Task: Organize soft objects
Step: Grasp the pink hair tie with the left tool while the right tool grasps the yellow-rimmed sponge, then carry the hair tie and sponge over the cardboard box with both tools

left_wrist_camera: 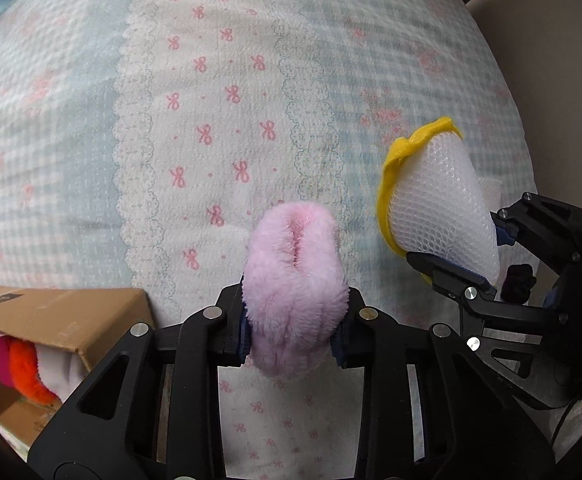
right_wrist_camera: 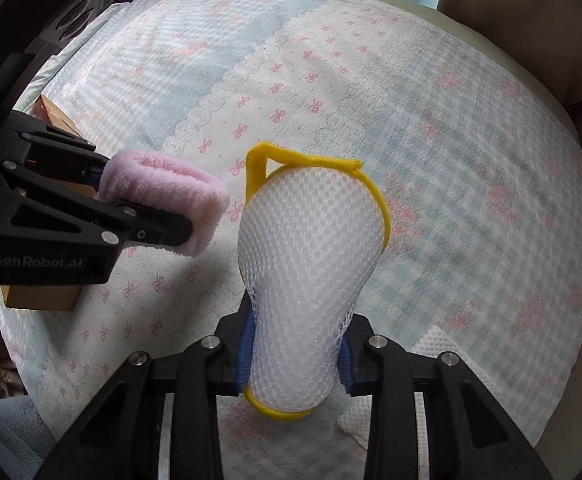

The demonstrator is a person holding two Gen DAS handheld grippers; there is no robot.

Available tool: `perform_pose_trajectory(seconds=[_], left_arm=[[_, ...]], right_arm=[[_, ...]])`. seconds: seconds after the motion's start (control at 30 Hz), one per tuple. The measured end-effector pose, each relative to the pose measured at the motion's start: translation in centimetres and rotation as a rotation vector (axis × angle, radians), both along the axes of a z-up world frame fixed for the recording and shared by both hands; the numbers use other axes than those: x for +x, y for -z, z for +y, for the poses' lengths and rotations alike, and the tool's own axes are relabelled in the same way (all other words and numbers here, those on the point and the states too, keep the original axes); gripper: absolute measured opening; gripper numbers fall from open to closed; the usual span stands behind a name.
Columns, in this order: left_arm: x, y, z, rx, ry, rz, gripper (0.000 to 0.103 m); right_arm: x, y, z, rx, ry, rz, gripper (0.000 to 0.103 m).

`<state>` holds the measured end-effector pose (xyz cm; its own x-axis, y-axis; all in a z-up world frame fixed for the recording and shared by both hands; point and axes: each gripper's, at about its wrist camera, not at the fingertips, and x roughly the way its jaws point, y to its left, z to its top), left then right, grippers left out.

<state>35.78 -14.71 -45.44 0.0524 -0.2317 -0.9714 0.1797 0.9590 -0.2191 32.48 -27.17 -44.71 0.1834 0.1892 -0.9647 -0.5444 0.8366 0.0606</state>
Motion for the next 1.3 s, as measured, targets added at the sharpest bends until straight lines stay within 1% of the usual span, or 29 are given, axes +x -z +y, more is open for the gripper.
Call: perform_pose_trajectory(seconds=[0.03,0.13,0.23,0.27,0.3,0.33,0.47,0.63,0.77,0.93,1.13,1.3], left_arm=[[-0.5,-1.0,0.2,-0.006,-0.003,-0.01,0.027],[-2.2,-5.3,0.8,-0.024,-0.01,-0.051,0.027],[-4.3,-9.7,1.9,-0.046,-0.02,-0.101,0.027],[-4.6,-11.1,1.2,-0.052,-0.026,-0.117,0.027],[-5.4,-12.5,1.6,-0.058,-0.03,-0.133,0.027],[-5.3,-13.5,1.0,-0.063,-0.037,-0.148,0.027],[-7.5,-17.7,1.7,-0.064,-0.048,-0.215,0.027],[-10.4,-22.0,5.1,-0.082,-0.063,-0.277,0.027],[-12.3,-23.7,9.1,-0.083,-0.069,-0.306,0.027],[-14.4,-24.7,15.9,-0.07,-0.061,-0.317,0.027],[-15.3,-23.7,24.5,-0.052,-0.025,-0.286,0.027],[-14.8,-21.1,30.6,-0.029,0.01,-0.24,0.027]], right_arm=[[-0.2,-0.9,-0.2,0.005,0.015,-0.009,0.031],[-1.2,-3.9,-1.1,0.02,0.061,-0.04,0.031],[-2.5,-7.6,-1.5,0.04,0.117,-0.071,0.031],[-3.1,-8.9,-1.5,0.047,0.134,-0.084,0.031],[-3.8,-10.2,-1.4,0.052,0.149,-0.093,0.031],[-4.3,-11.5,-1.4,0.053,0.162,-0.102,0.031],[-6.7,-16.9,-0.6,0.069,0.209,-0.157,0.031],[-9.2,-21.9,1.8,0.067,0.248,-0.217,0.031],[-11.2,-24.3,4.8,0.093,0.281,-0.232,0.031],[-13.5,-25.3,10.2,0.109,0.321,-0.229,0.031],[-14.9,-24.8,17.8,0.123,0.39,-0.209,0.031],[-15.1,-22.7,23.4,0.122,0.466,-0.159,0.031]])
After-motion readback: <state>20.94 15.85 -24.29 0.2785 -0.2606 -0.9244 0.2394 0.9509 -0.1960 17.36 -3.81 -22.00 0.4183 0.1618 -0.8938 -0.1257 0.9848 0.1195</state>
